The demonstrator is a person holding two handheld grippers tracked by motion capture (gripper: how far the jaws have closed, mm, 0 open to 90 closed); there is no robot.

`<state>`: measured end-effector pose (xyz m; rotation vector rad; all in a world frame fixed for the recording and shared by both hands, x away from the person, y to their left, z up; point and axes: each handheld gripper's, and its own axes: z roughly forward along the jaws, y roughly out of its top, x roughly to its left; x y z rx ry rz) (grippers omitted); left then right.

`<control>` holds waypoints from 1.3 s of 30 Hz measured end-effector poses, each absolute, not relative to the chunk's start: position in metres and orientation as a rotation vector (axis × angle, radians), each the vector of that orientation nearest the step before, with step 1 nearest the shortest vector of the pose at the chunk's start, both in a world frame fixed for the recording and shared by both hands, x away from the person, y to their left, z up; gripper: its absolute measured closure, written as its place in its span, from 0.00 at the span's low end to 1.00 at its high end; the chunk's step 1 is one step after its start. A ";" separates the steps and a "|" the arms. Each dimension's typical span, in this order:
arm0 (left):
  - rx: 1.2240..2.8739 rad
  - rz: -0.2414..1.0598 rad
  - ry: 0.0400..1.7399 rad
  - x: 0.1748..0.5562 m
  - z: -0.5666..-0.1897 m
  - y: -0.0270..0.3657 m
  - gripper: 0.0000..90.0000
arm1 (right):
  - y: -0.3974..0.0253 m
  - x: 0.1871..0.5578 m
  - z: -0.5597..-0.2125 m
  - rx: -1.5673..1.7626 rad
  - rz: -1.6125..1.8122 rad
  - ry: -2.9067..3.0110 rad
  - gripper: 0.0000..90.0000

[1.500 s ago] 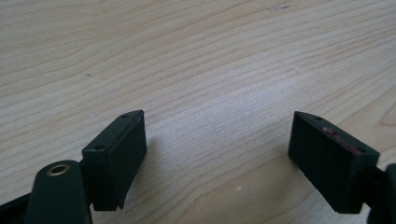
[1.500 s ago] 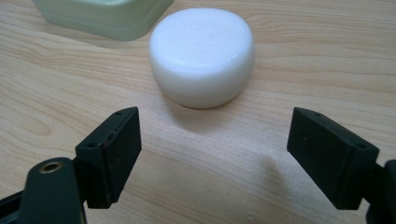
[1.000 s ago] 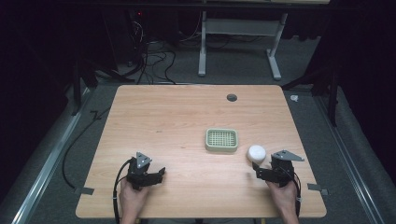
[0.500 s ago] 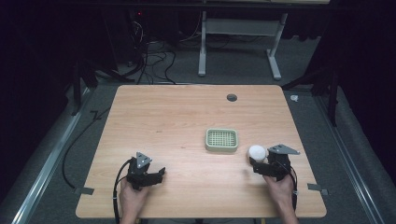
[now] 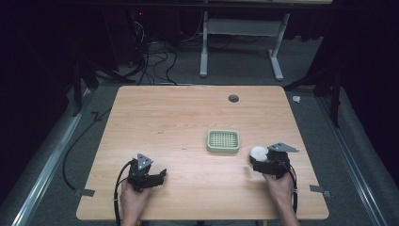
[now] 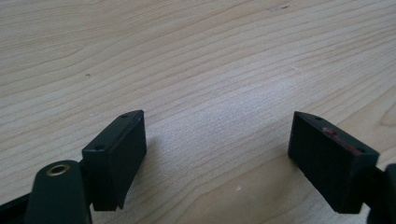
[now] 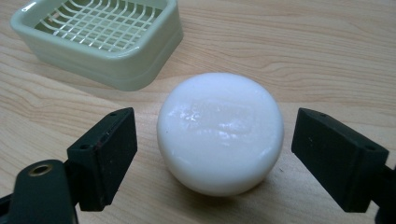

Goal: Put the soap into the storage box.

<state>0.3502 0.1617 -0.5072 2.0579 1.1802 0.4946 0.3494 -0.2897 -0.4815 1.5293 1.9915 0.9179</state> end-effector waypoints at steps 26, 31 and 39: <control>2.057 0.494 1.181 0.350 -0.507 0.162 0.22 | -0.286 0.365 -0.494 1.564 0.865 2.015 0.25; 2.057 0.494 1.181 0.350 -0.507 0.162 0.22 | -0.287 0.365 -0.494 1.561 0.871 2.017 0.25; 2.057 0.494 1.181 0.350 -0.507 0.162 0.22 | -0.287 0.365 -0.494 1.559 0.873 2.019 0.26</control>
